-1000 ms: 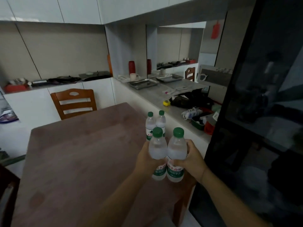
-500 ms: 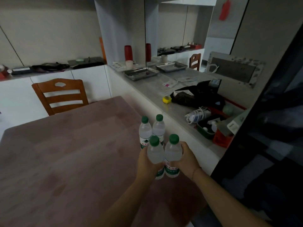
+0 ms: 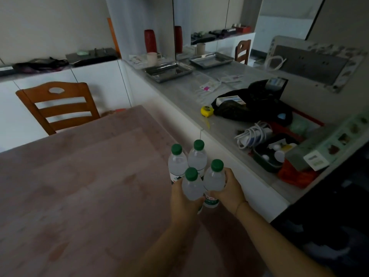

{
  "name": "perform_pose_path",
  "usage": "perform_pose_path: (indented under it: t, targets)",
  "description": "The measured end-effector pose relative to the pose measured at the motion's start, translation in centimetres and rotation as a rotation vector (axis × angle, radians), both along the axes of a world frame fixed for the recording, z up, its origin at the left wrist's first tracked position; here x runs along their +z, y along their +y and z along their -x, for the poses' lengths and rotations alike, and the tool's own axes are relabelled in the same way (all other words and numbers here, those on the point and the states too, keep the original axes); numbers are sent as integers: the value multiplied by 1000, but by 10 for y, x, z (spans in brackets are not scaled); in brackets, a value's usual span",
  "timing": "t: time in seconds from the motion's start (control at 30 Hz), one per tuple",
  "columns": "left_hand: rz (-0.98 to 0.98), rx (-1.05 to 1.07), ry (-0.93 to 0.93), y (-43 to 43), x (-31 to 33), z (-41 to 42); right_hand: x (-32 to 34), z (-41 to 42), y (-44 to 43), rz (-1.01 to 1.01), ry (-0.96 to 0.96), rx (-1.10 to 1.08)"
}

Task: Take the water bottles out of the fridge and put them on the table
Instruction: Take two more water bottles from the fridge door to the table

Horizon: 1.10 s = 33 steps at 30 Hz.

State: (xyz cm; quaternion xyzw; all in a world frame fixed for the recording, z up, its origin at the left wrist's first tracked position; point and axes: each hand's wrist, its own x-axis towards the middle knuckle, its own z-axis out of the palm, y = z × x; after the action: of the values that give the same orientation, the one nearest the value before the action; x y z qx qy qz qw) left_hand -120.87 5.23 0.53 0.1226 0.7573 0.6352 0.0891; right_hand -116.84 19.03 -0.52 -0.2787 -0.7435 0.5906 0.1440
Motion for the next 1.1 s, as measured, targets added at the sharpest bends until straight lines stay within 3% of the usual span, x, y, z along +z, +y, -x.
perform_pose_path:
  t: [0.47,0.7,0.9,1.1]
  targets:
    - [-3,-50,129,3,-4,6,-4,5,7,7,-27,63]
    - [63,-43,-35,-2,-20,3,11,-2,-2,6,60,72]
    - [101,-46,50,-19,-16,-28,9,-42,-3,-30,-16,19]
    - [244,-121,-56,-45,-15,-67,18,-81,-25,-84,1,-16]
